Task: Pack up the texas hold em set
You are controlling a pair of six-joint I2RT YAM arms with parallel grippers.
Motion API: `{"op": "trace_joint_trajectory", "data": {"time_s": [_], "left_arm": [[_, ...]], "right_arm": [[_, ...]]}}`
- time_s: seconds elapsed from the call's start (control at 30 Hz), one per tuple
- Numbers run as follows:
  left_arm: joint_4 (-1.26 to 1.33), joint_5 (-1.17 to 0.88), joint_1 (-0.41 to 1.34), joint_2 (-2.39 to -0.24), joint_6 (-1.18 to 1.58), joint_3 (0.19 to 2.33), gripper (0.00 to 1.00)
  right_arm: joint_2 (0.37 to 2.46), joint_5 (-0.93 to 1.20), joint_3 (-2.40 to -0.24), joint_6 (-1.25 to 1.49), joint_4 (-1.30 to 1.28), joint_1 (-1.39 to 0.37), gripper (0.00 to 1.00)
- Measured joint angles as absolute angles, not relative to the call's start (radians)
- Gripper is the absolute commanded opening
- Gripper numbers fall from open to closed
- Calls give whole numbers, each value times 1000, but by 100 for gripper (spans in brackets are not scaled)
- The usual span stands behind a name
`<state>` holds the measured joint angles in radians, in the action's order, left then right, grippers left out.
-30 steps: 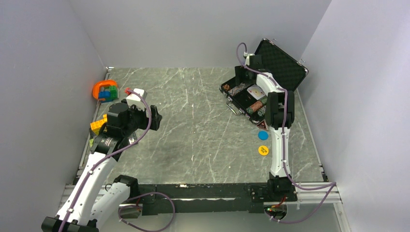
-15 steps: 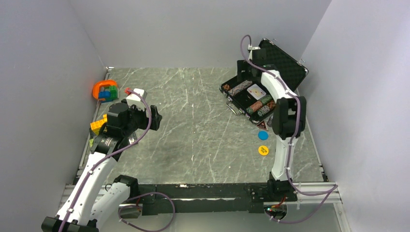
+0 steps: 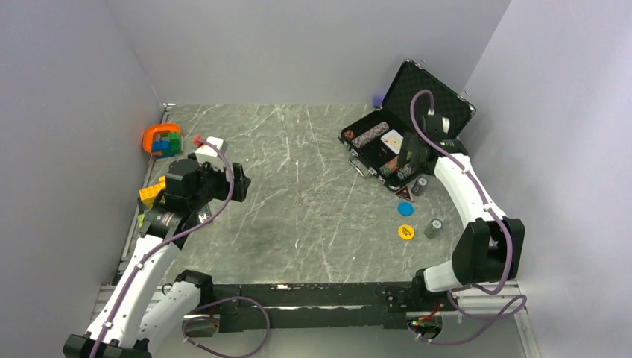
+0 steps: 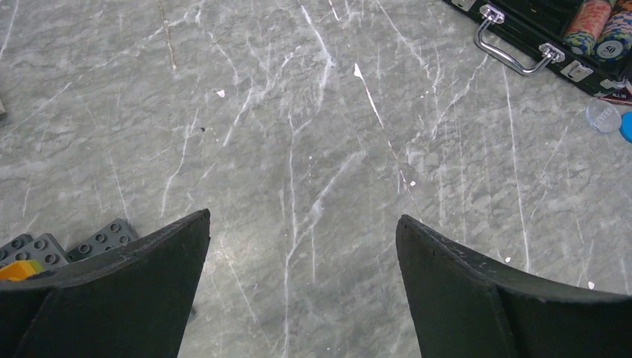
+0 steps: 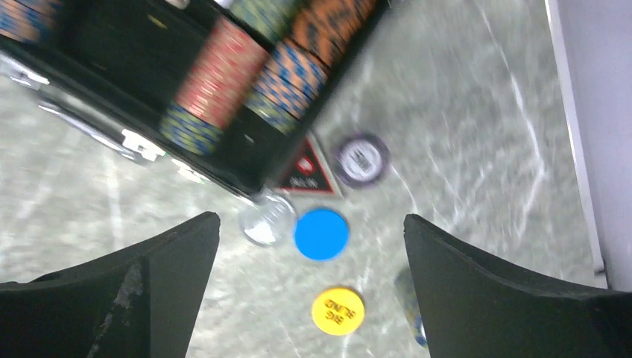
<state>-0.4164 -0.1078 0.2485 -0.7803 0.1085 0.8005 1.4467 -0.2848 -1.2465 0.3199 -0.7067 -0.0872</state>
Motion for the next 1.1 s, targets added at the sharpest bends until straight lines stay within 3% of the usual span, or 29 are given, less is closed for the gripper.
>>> {"op": "trace_joint_trajectory", "data": {"time_s": [0.23,1.1], "left_arm": [[-416,-108,257,-764,109,801,98],[-417,-108,266,-761,109,801,98]], "right_arm": [[1432,-262,-1085,345,-765,-20,93],[1555,-208,-1064,321,-605,66,71]]}}
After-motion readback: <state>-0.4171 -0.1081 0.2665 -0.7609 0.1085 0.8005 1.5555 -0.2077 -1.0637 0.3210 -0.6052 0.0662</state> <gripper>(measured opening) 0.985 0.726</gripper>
